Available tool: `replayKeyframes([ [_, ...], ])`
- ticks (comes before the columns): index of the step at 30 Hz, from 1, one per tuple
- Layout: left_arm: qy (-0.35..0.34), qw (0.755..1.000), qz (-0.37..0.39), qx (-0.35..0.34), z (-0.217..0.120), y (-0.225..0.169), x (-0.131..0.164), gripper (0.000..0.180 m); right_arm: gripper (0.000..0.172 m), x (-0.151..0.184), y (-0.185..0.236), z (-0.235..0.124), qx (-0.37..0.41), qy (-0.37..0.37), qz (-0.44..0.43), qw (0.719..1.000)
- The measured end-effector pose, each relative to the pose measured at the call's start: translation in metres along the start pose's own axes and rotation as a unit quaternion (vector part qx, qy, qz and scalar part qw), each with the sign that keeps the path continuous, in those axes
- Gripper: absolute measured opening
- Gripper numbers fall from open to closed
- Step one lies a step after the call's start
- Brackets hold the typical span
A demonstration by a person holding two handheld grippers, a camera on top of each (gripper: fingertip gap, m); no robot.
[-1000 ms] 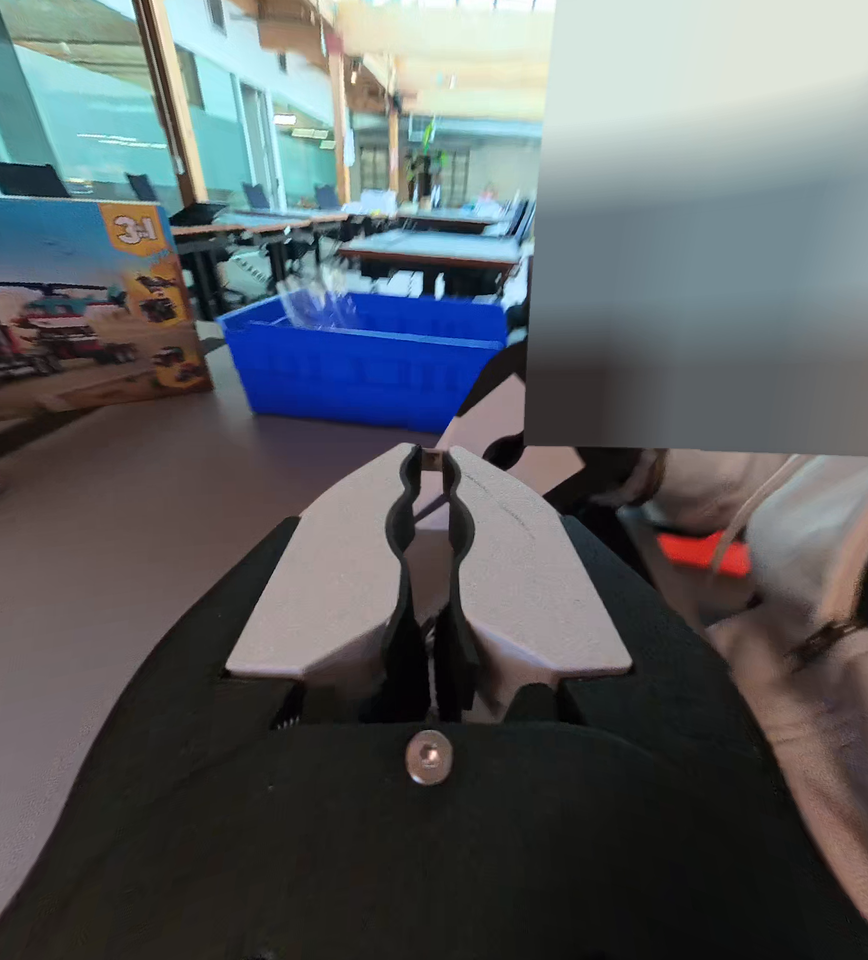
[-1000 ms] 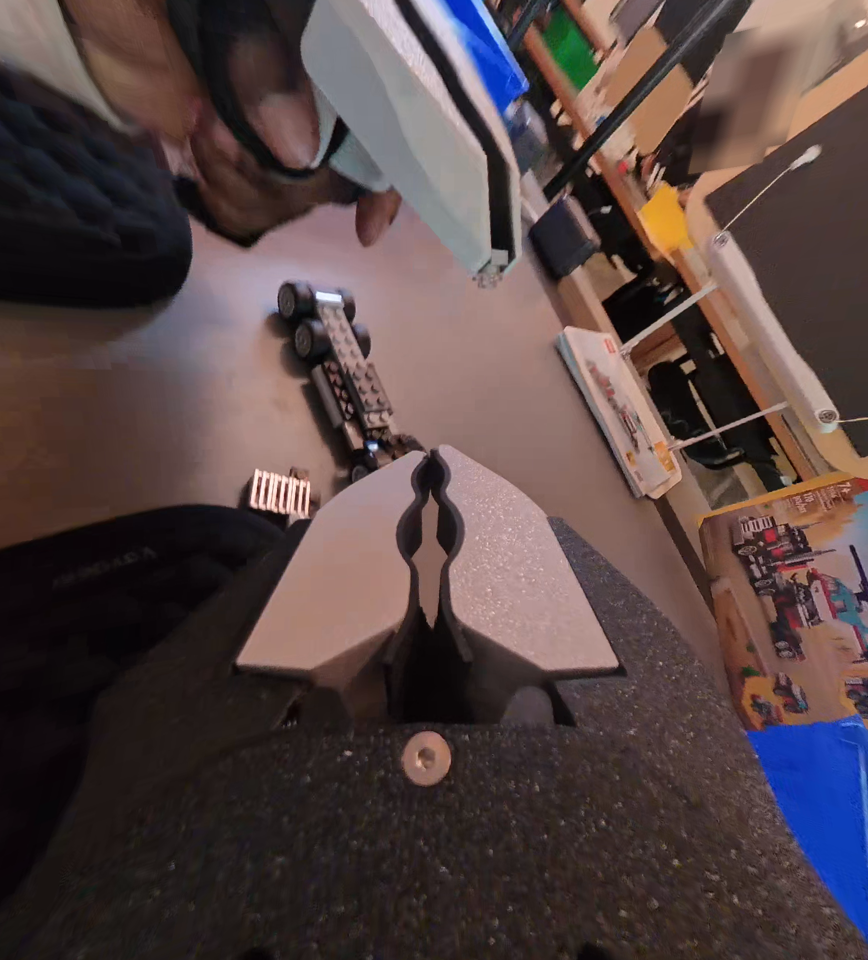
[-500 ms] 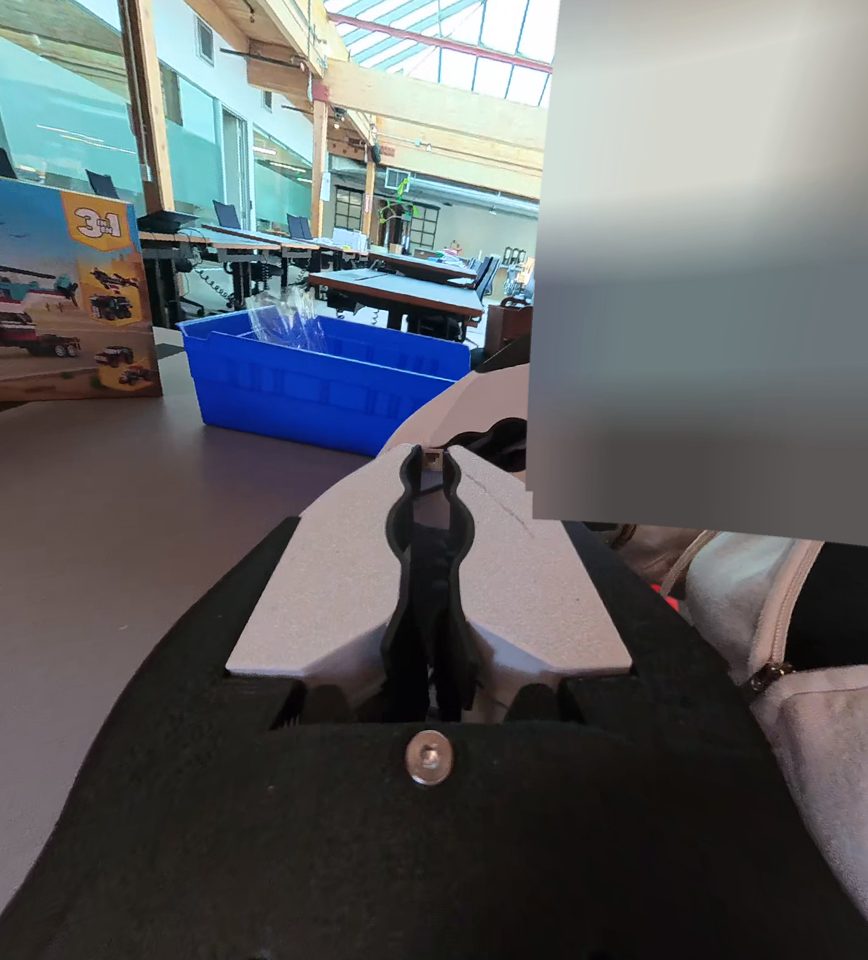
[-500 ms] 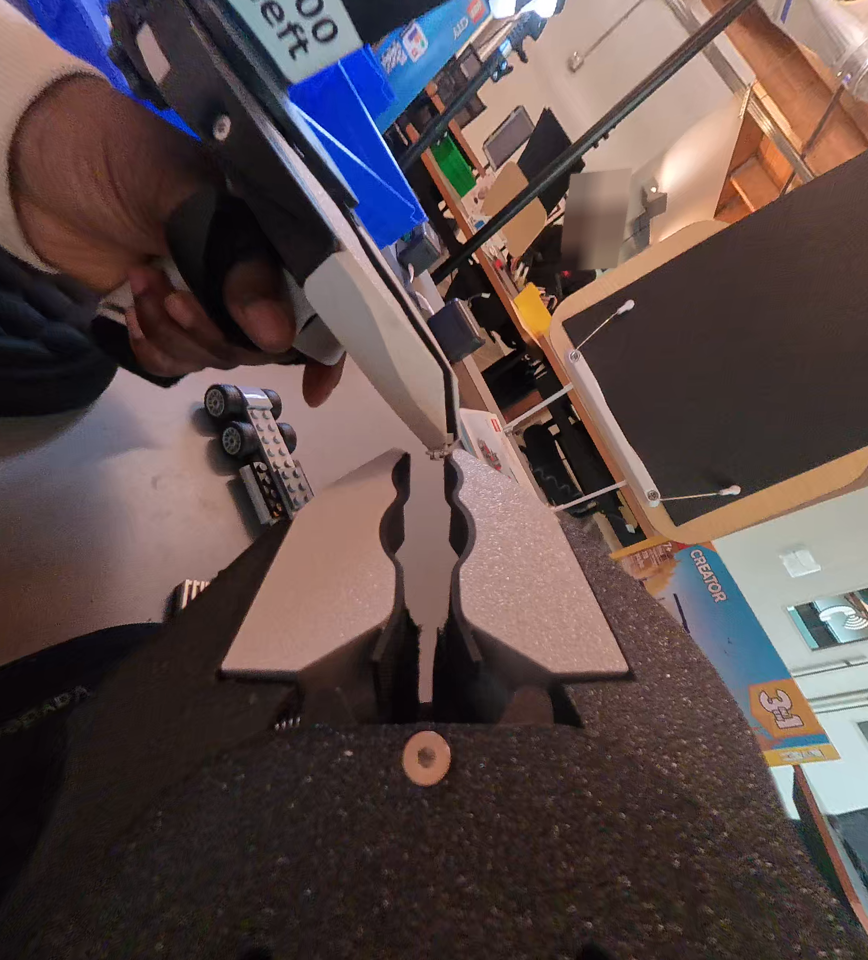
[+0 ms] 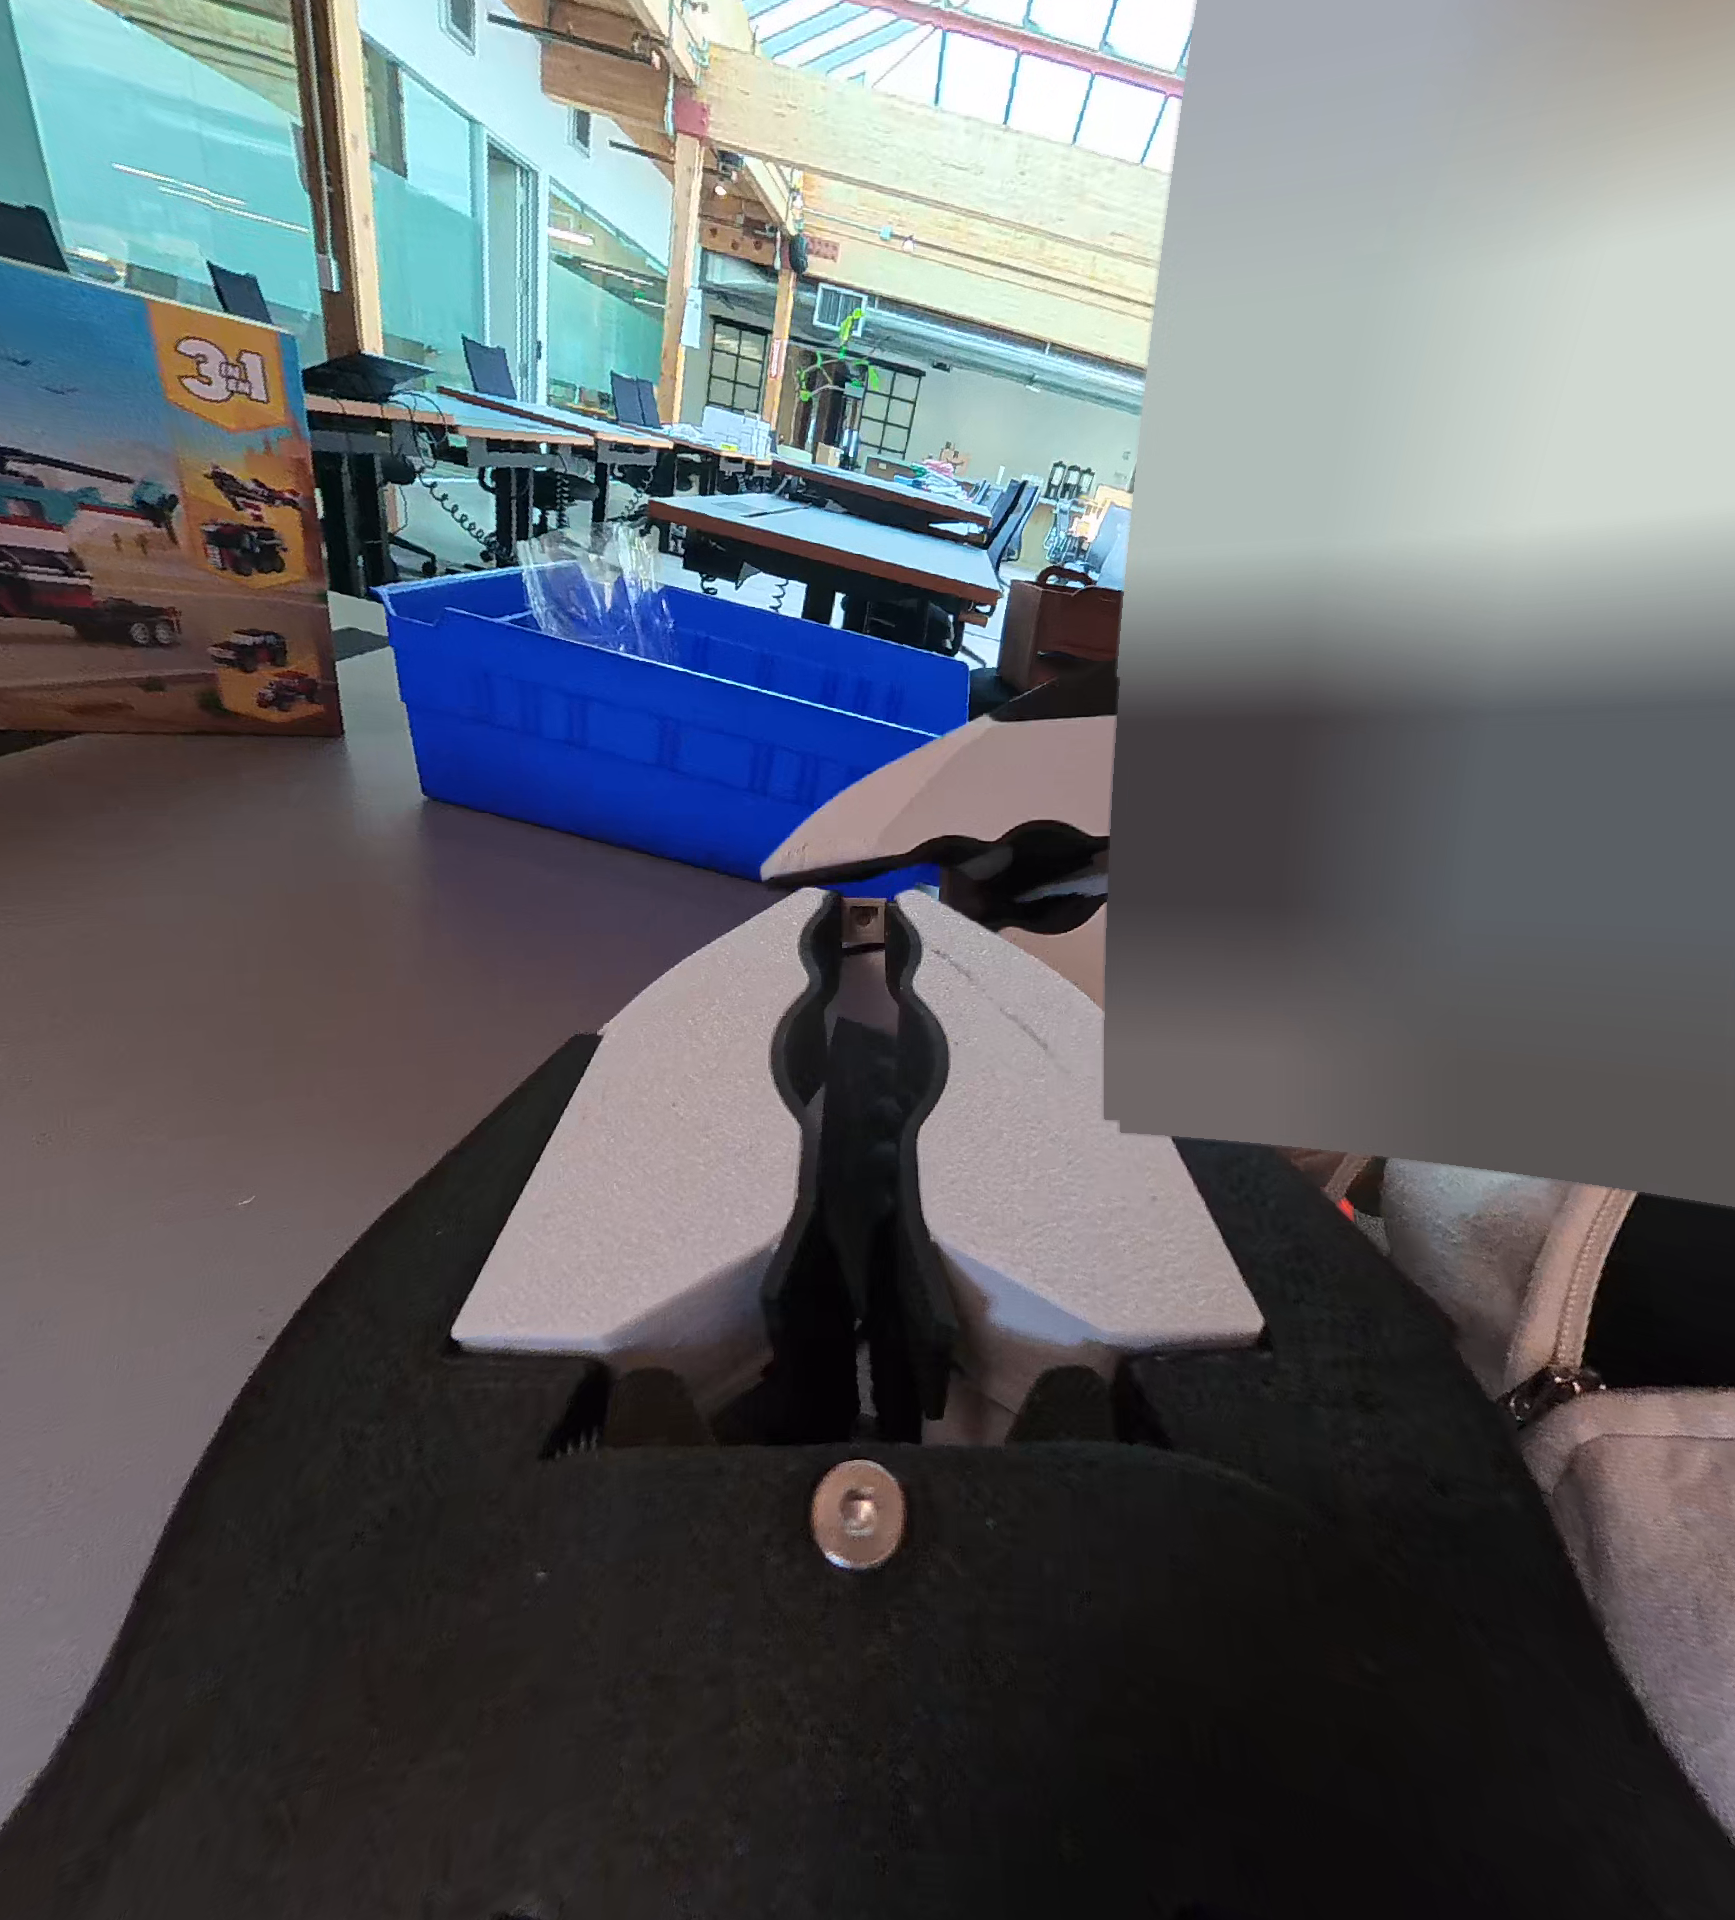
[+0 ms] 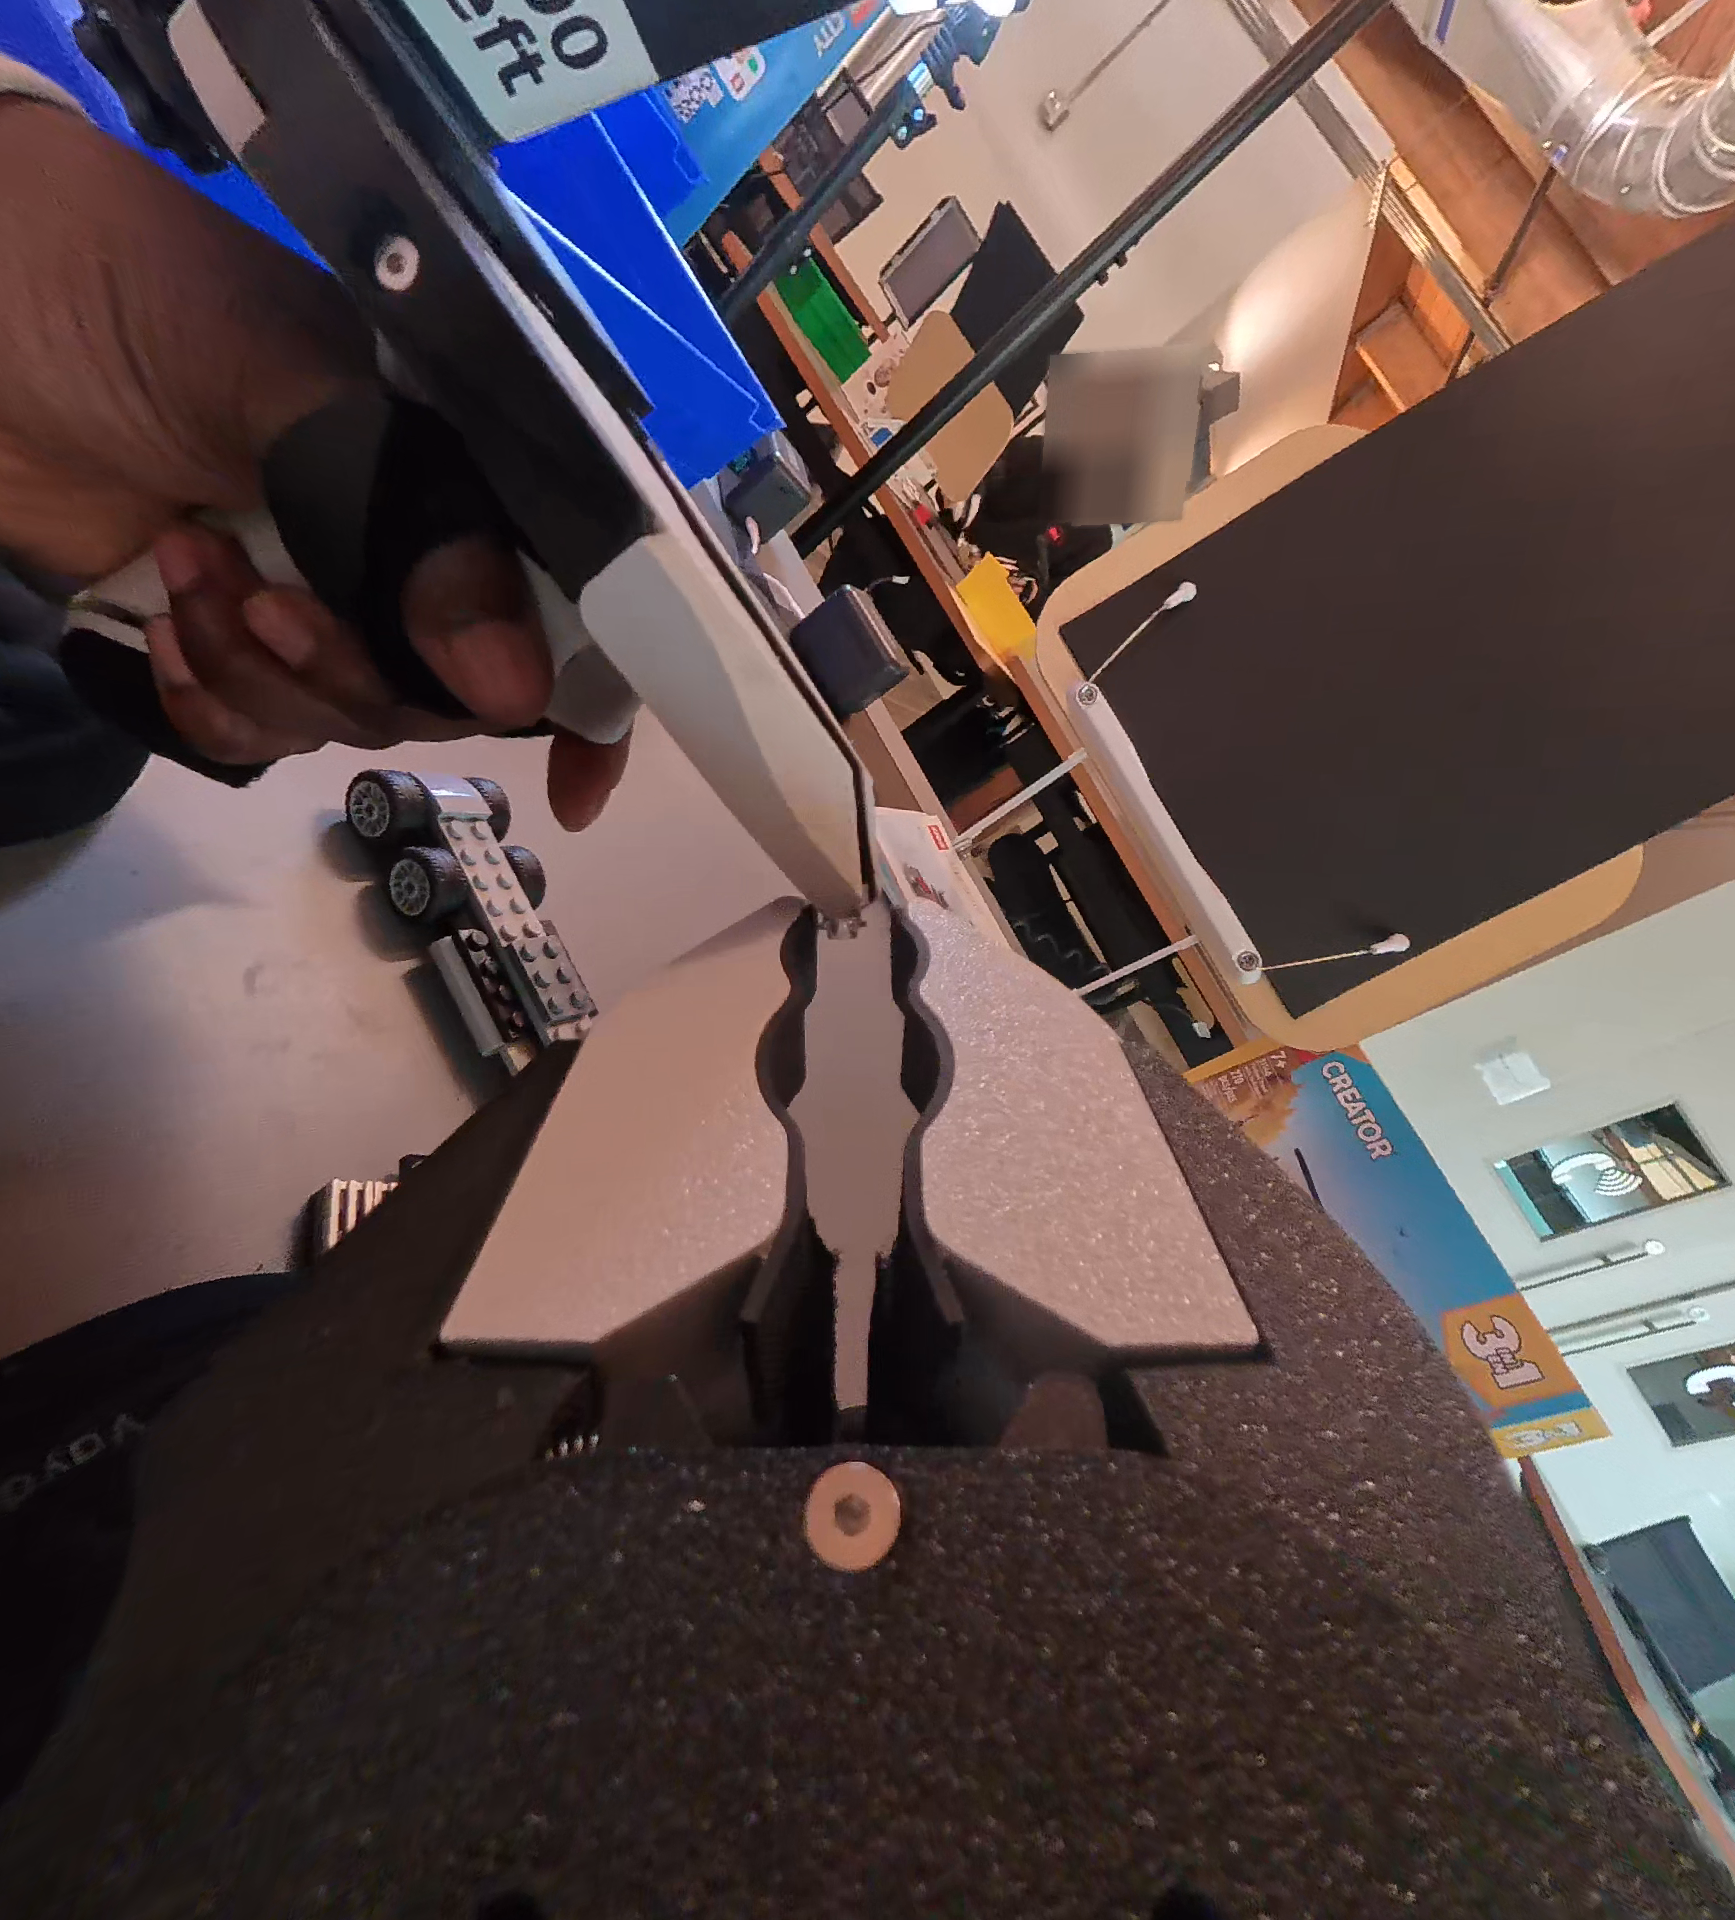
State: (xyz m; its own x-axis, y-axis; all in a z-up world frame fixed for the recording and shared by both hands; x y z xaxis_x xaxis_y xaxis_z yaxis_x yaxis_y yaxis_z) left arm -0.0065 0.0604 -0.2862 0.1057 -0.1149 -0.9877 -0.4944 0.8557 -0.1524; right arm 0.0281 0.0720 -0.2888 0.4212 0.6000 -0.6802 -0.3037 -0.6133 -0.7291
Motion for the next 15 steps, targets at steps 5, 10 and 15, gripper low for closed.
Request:
replayKeyframes([
  [5, 0.006, 1.000, -0.002, 0.002, 0.002, -0.001, 0.002, 0.008, 0.009, 0.003, 0.002, 0.002, -0.008, 0.008, -0.015, 1.000],
  [10, 0.013, 0.999, 0.014, -0.029, 0.003, 0.002, 0.006, 0.008, 0.007, 0.011, 0.005, 0.005, -0.016, 0.048, -0.014, 0.999],
  [15, 0.045, 0.994, 0.077, -0.060, 0.005, 0.003, 0.013, 0.007, 0.006, 0.017, 0.010, 0.005, -0.030, 0.059, -0.037, 0.997],
])
Point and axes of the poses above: each gripper's, where its closed fingertips meet, z out along the fingers, x out of its underside, y = z × x across the jaws, the point moved 3 cm from there along -z, back along the fingers, and after that the axes turned 4 degrees about z, right-handed, at the moved point
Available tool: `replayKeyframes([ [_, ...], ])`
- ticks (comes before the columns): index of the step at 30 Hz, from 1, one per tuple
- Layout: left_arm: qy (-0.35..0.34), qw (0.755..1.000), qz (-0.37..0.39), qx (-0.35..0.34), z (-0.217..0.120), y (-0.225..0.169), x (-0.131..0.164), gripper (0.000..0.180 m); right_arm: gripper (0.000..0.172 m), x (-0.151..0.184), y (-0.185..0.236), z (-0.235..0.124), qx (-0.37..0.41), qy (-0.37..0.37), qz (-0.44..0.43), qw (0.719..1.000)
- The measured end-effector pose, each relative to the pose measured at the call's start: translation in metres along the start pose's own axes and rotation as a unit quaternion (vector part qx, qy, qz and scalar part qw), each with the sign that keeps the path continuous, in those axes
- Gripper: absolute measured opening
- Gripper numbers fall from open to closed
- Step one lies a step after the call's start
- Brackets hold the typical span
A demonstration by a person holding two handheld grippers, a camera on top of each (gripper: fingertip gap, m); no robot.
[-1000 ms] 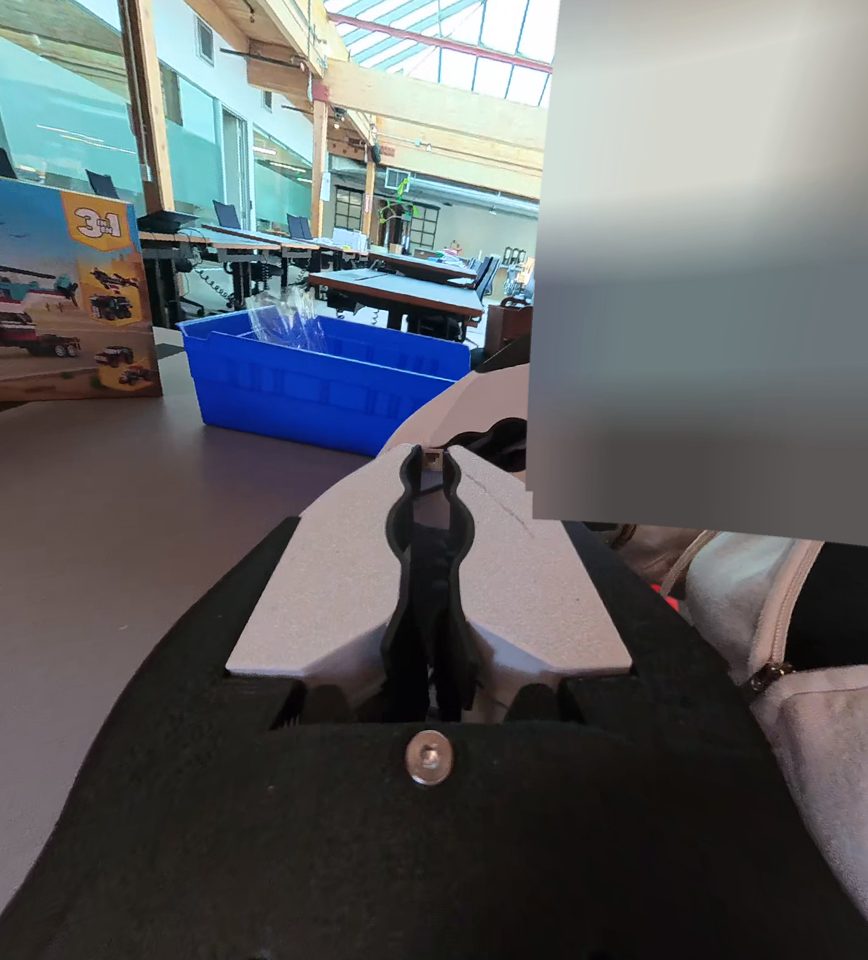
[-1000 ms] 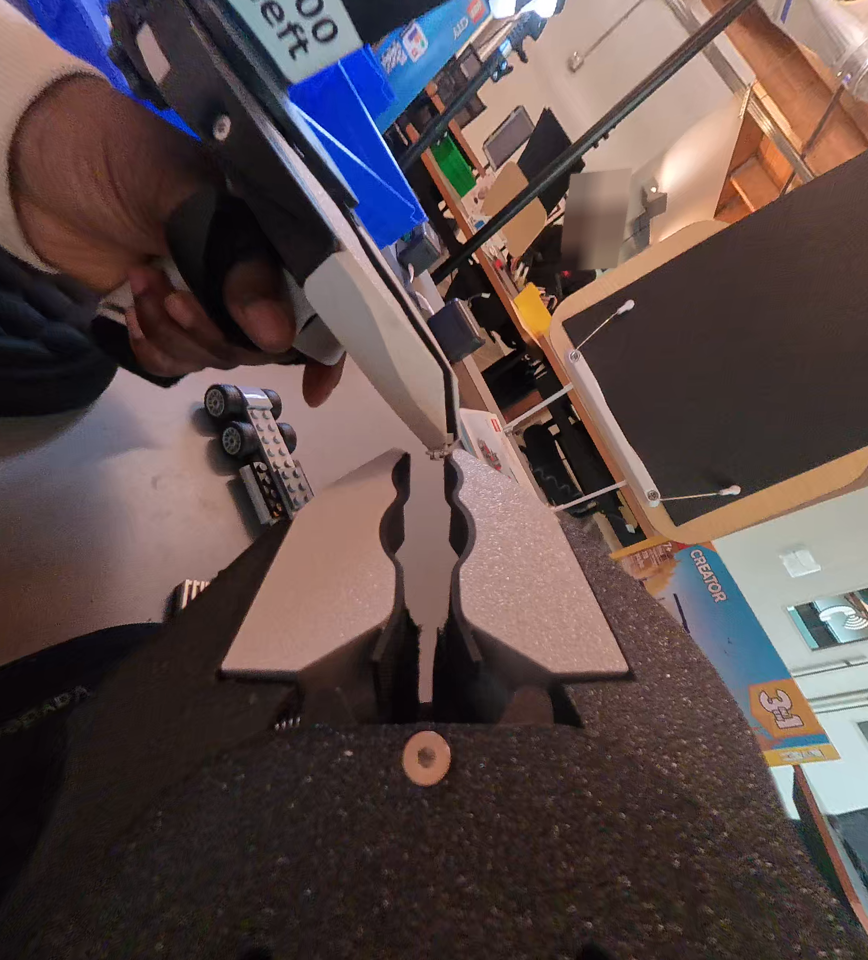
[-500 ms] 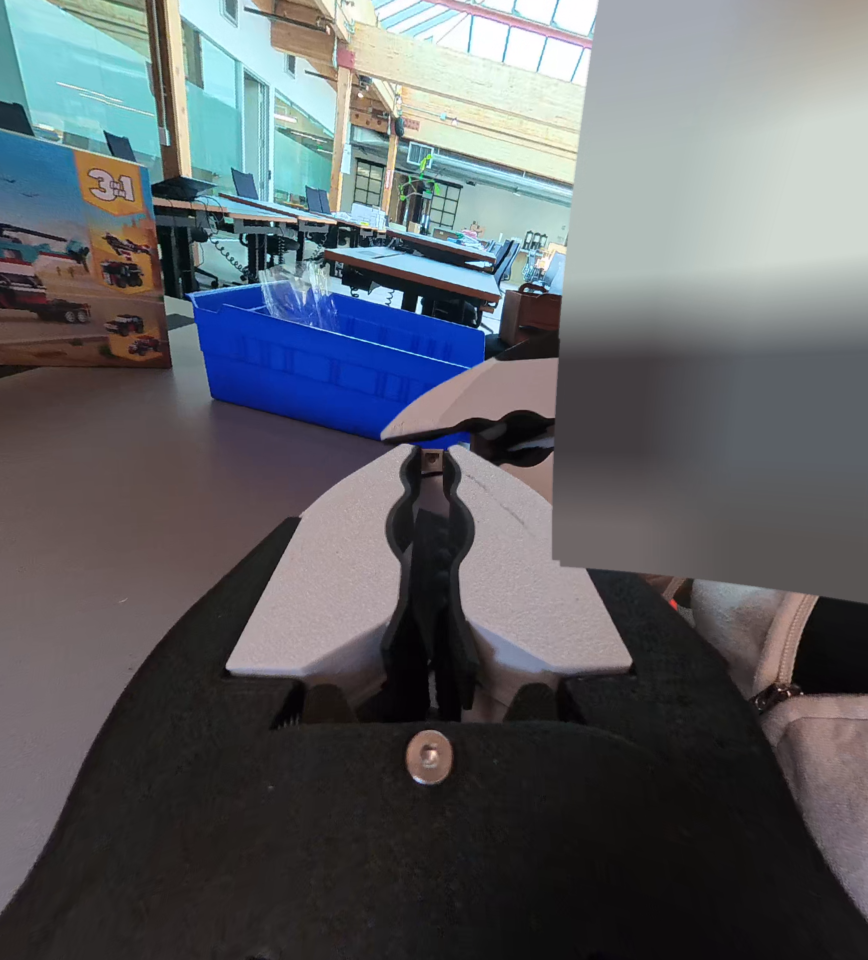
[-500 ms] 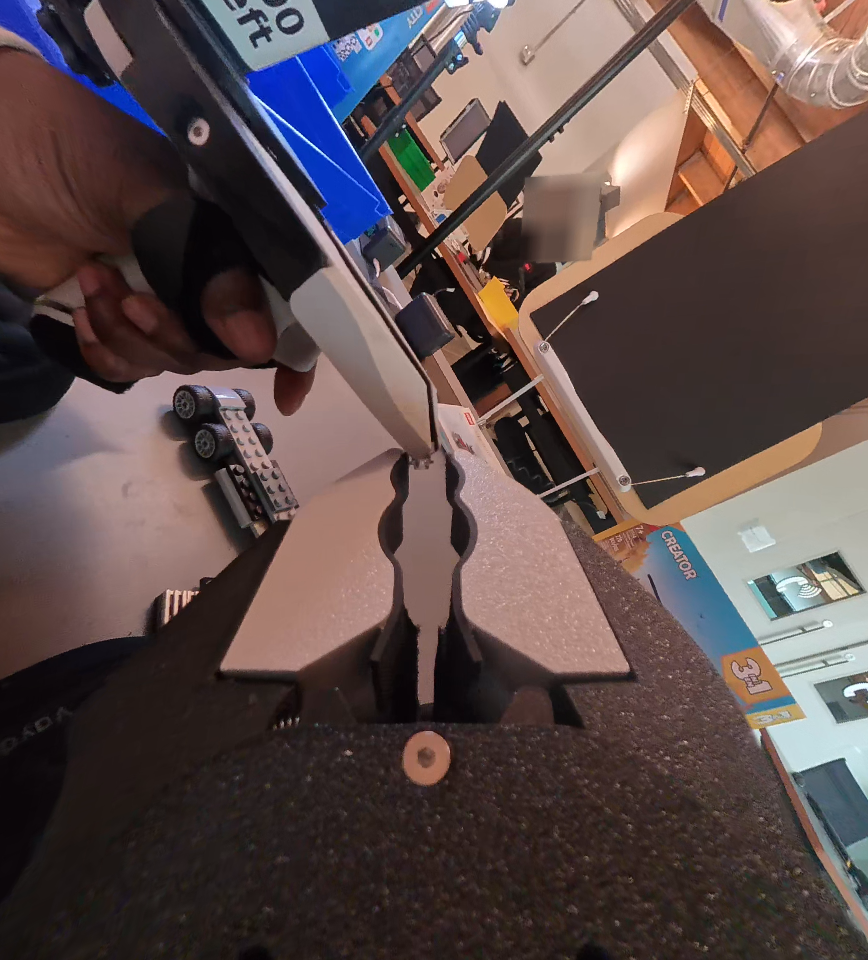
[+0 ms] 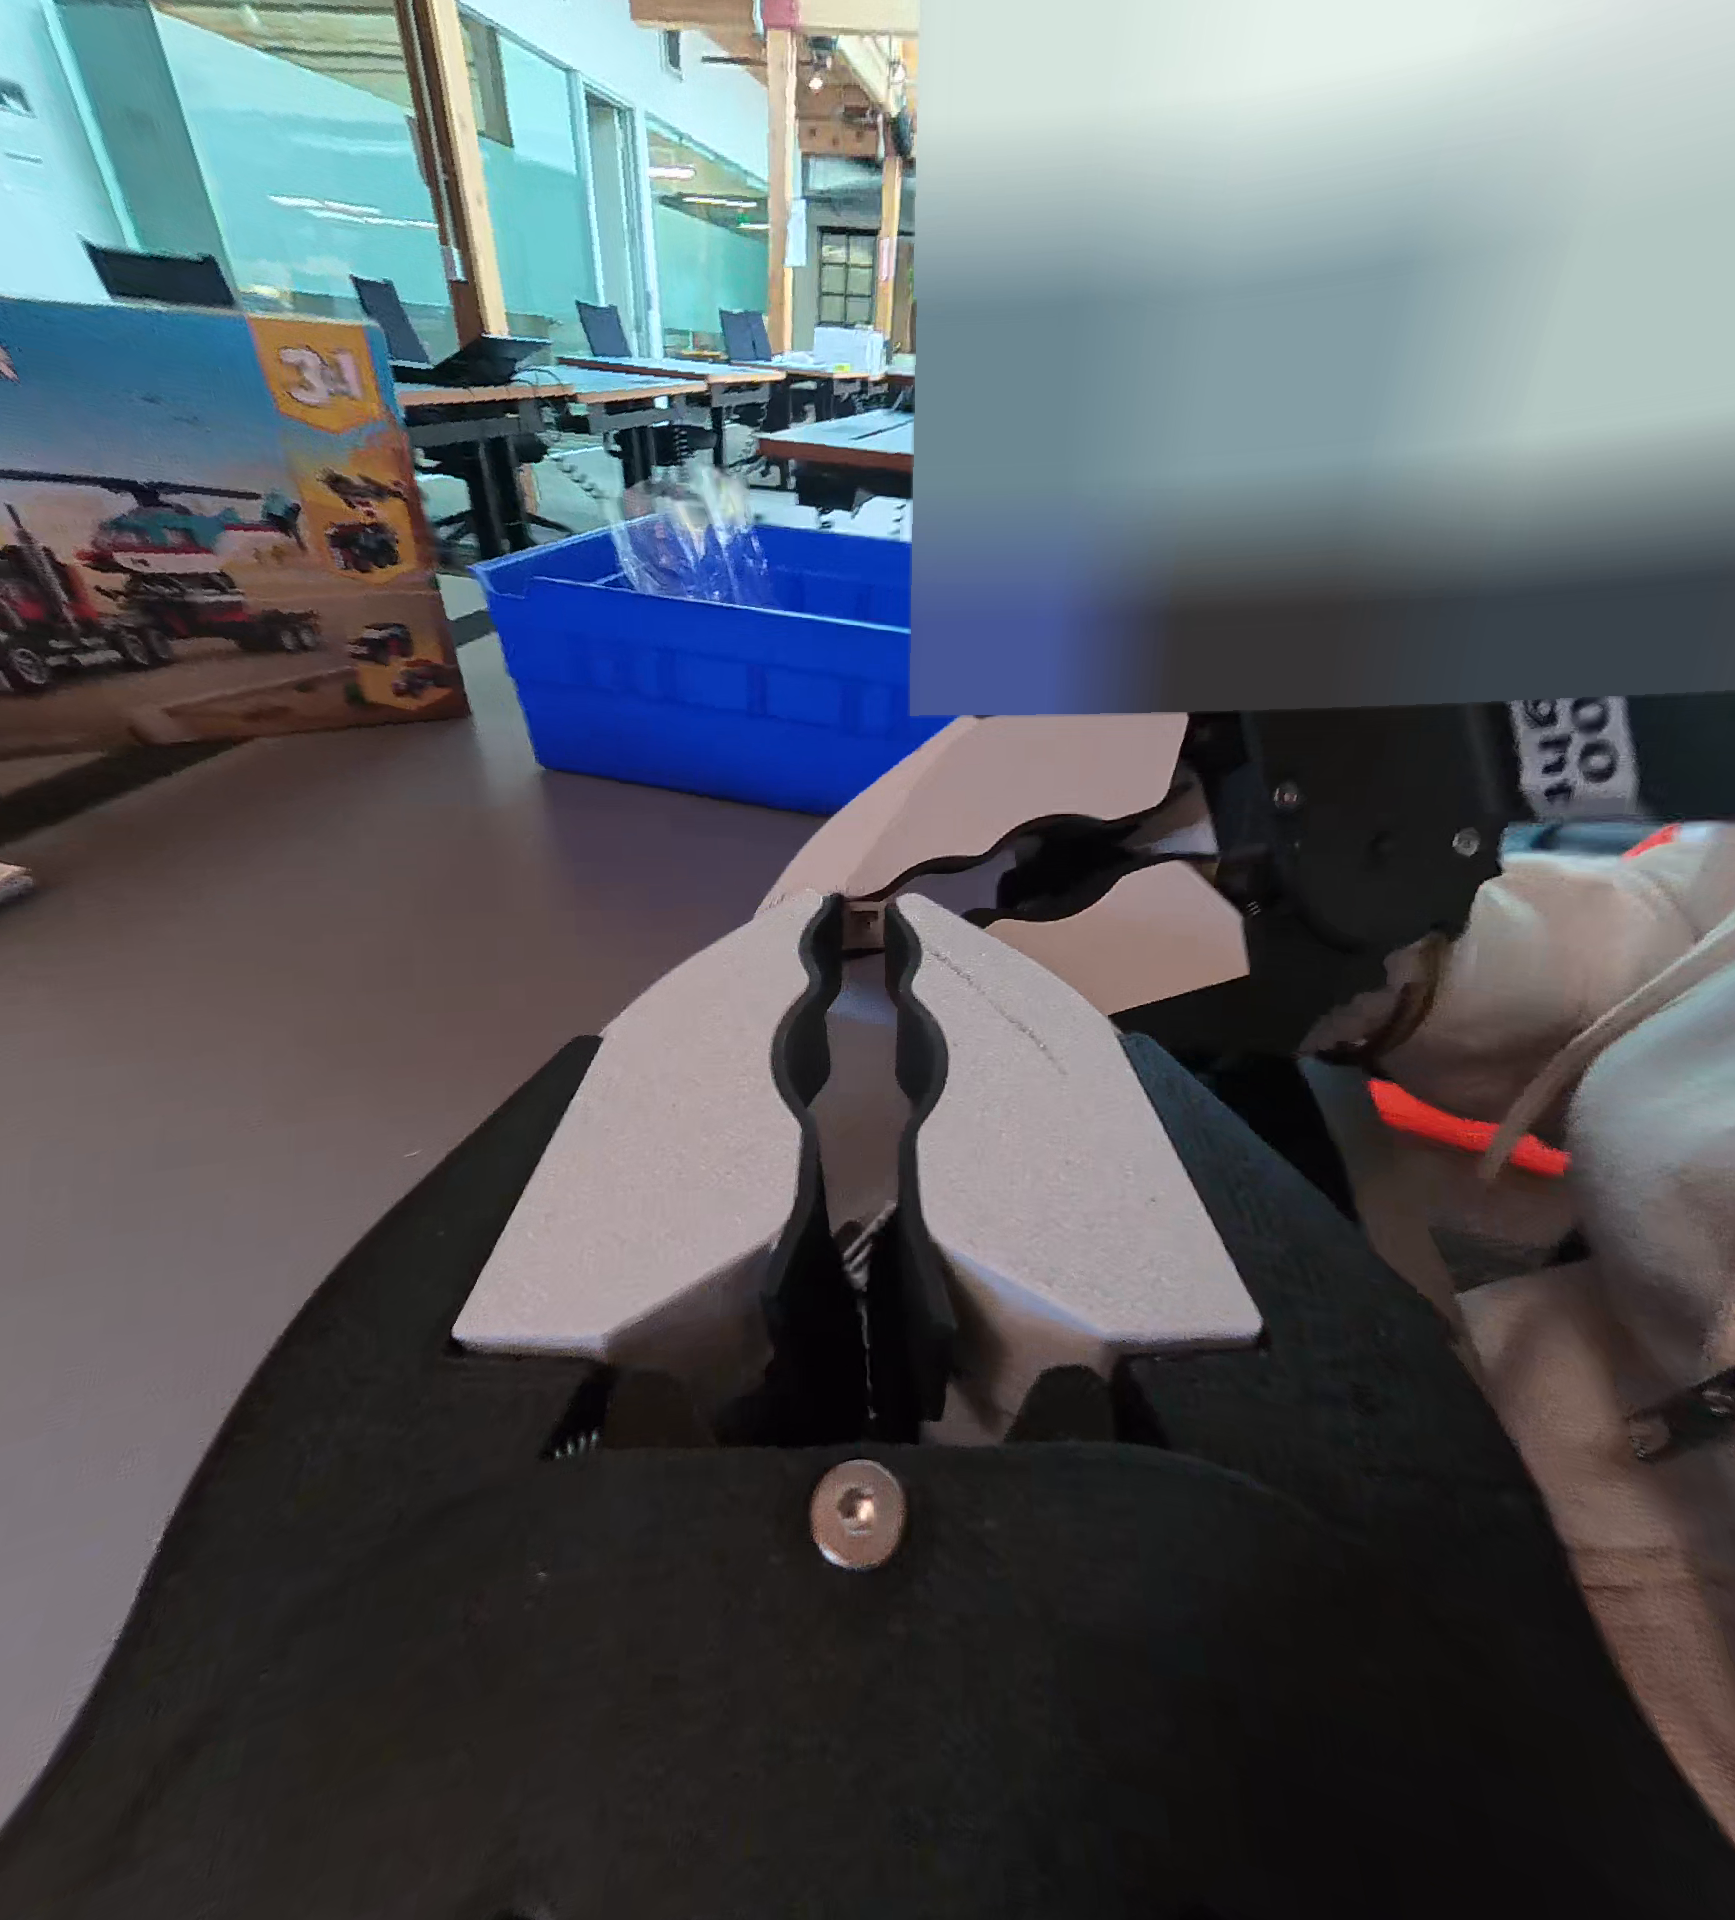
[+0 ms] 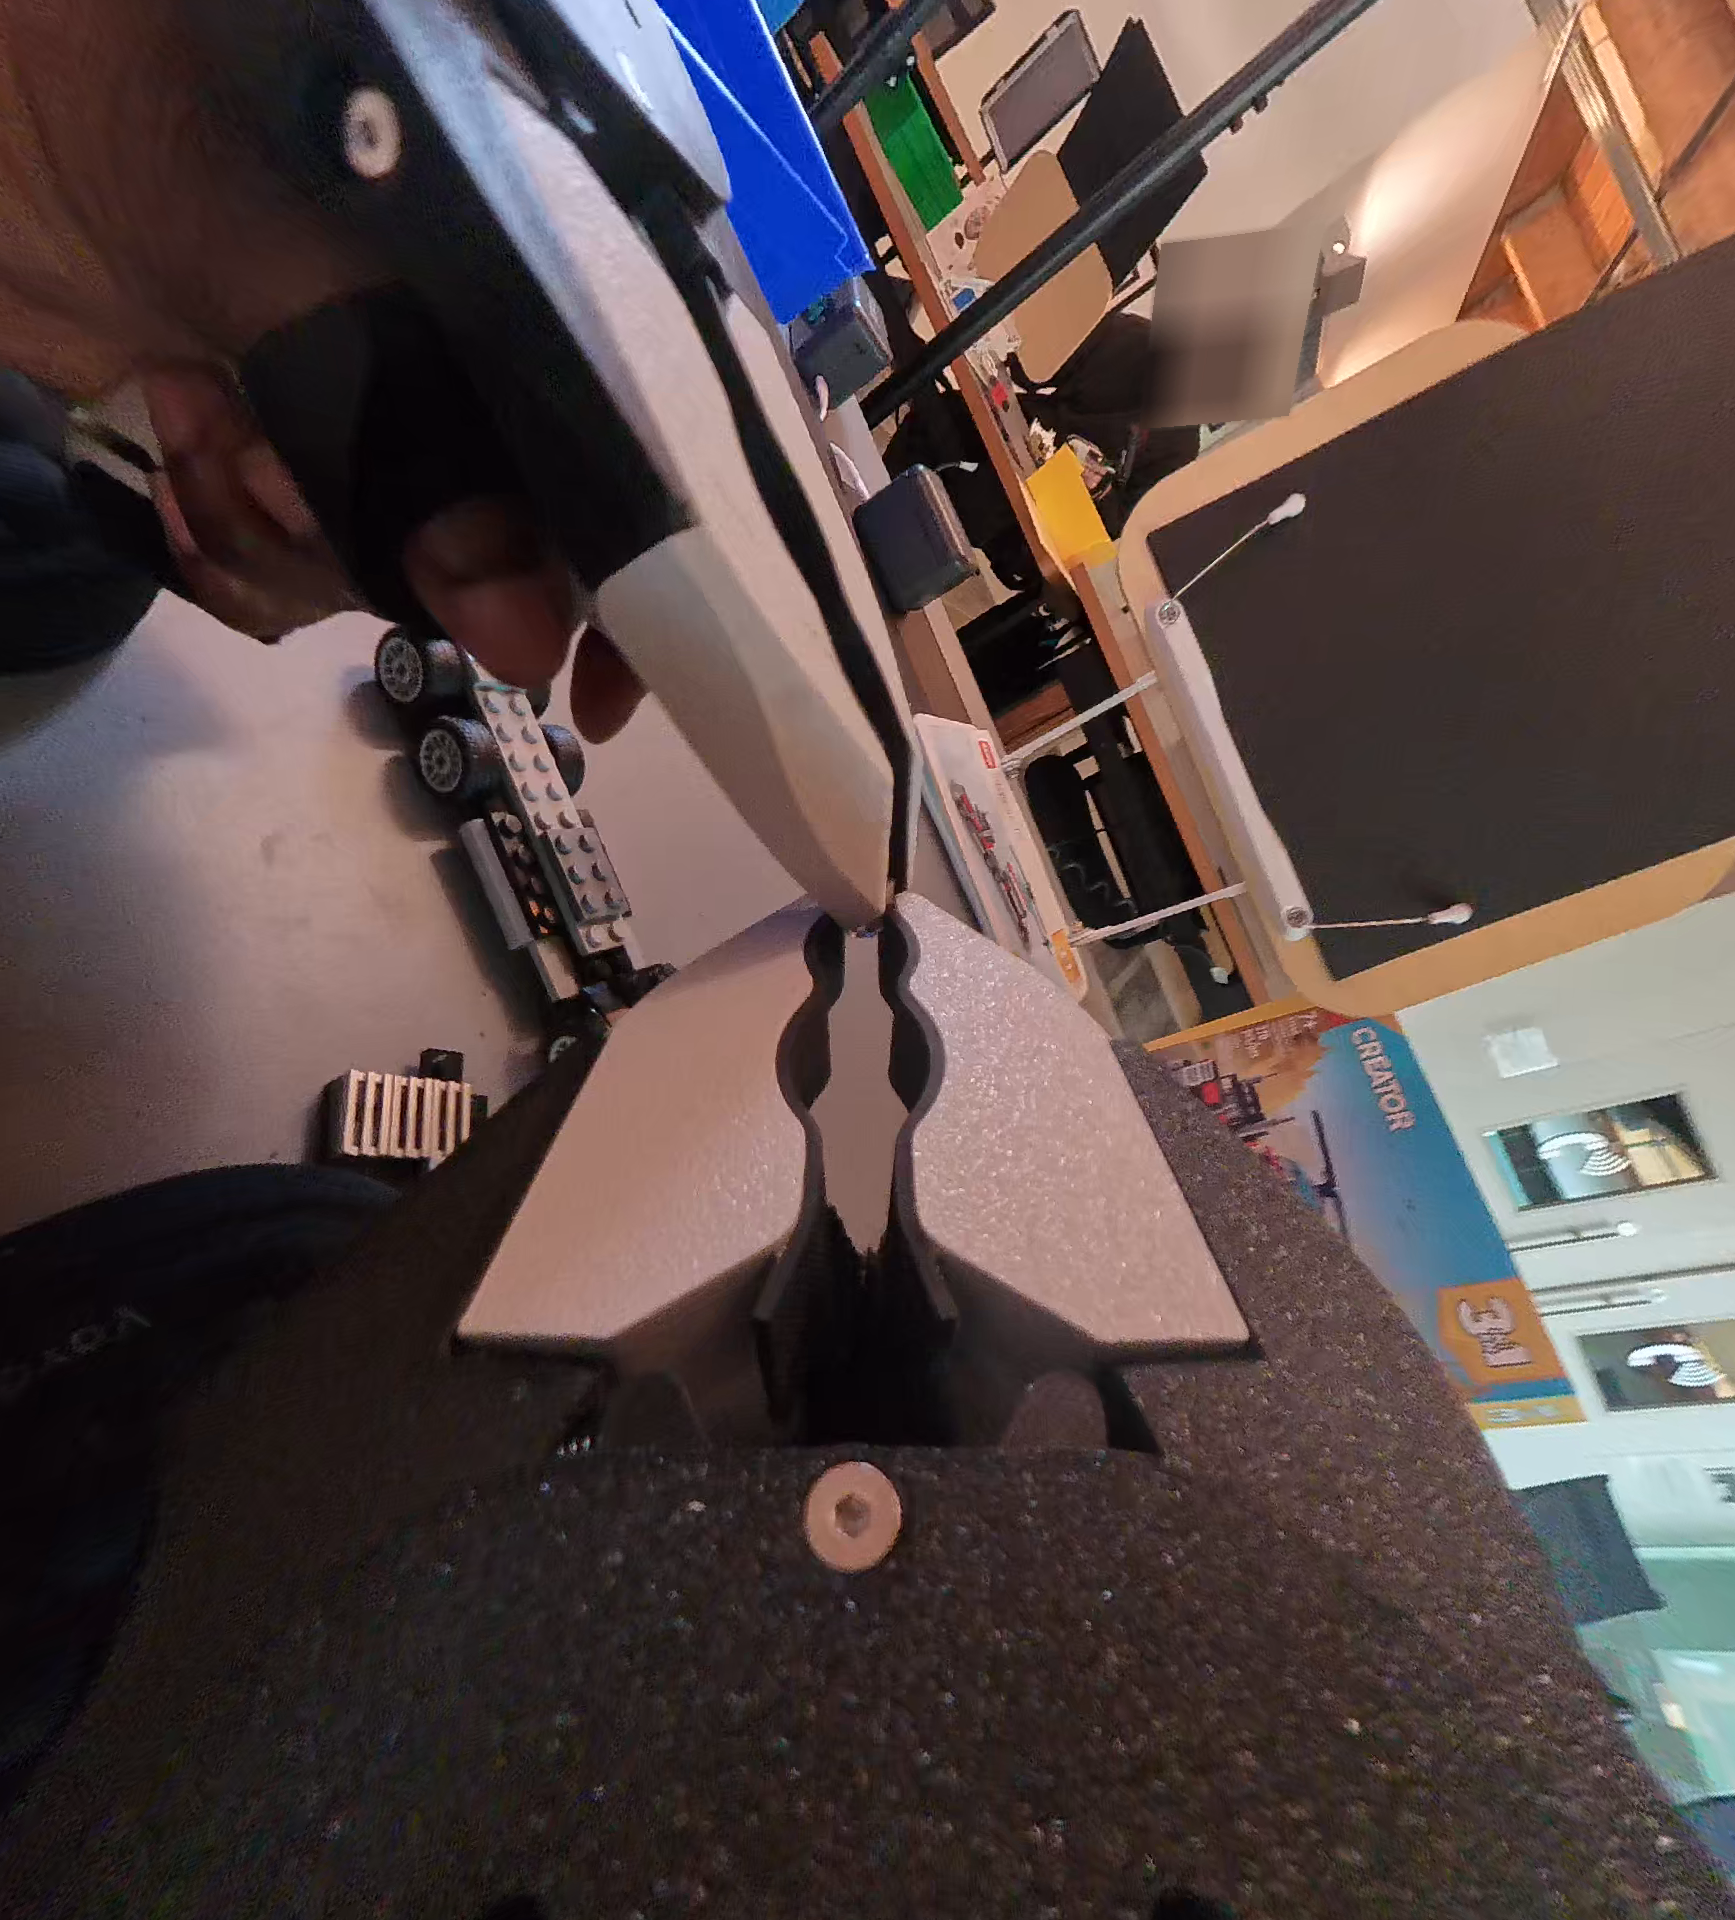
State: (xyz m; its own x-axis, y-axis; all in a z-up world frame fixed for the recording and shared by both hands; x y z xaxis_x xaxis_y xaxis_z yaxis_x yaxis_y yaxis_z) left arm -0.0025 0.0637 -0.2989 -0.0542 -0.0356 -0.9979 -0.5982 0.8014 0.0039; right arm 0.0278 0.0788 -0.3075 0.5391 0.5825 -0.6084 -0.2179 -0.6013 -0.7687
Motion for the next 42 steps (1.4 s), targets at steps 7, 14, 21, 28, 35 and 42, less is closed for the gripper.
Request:
replayKeyframes([
  [7, -0.019, 0.994, -0.096, 0.041, 0.002, 0.000, 0.002, 0.006, 0.006, 0.003, 0.000, -0.003, -0.003, -0.001, -0.052, 0.999],
  [14, -0.146, 0.988, -0.046, -0.025, -0.032, 0.020, -0.046, 0.007, 0.006, 0.059, 0.006, -0.002, -0.021, 0.092, -0.039, 0.995],
  [21, -0.090, 0.996, -0.013, 0.014, -0.019, 0.010, -0.026, 0.008, 0.006, 0.025, -0.049, -0.031, 0.028, -0.074, 0.136, 0.988],
  [28, -0.123, 0.991, -0.049, 0.007, -0.029, 0.019, -0.023, 0.008, 0.007, 0.056, -0.095, -0.066, 0.116, -0.009, 0.130, 0.985],
  [35, -0.135, 0.988, -0.071, 0.013, -0.030, 0.019, -0.025, 0.008, 0.015, 0.173, -0.166, -0.147, 0.212, 0.236, 0.158, 0.935],
  [42, -0.109, 0.992, -0.063, 0.012, -0.024, 0.017, -0.019, 0.008, 0.059, 0.212, -0.166, -0.145, 0.133, 0.332, 0.089, 0.929],
])
Point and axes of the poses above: each gripper's, where its closed fingertips meet, z out along the fingers, x out of its underside, y = z × x across the jaws, the point moved 3 cm from there along -z, back along the fingers, and after that the axes turned 4 degrees about z, right-handed, at the moved point
